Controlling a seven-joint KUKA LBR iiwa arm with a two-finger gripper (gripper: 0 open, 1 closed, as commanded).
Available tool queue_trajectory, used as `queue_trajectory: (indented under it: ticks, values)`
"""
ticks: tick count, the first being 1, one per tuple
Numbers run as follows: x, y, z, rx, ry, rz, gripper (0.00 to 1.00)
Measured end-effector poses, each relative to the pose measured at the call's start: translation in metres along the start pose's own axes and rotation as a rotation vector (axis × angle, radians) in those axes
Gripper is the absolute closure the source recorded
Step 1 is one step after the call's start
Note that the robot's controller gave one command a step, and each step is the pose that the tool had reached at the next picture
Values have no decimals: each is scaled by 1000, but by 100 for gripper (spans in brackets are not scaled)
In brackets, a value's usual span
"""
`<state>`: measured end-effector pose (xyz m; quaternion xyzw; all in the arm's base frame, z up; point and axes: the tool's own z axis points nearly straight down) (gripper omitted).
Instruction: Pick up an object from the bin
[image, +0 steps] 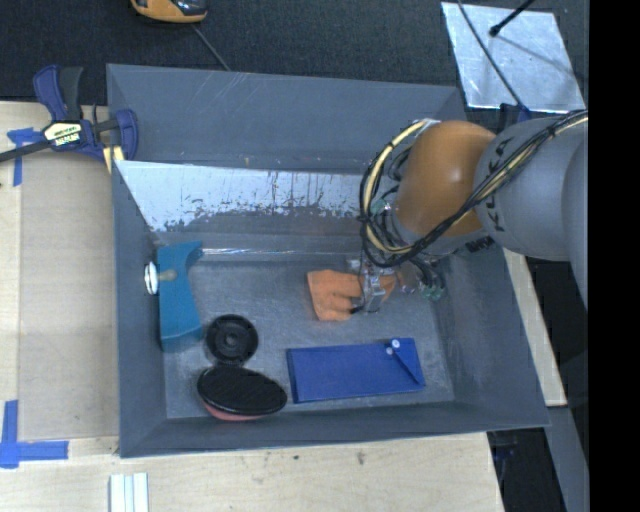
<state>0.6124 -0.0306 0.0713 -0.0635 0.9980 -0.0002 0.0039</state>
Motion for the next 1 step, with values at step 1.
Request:
queue_trajectory:
  ticks: [1]
  values:
    - [14,9,-183,1,-5,4,100]
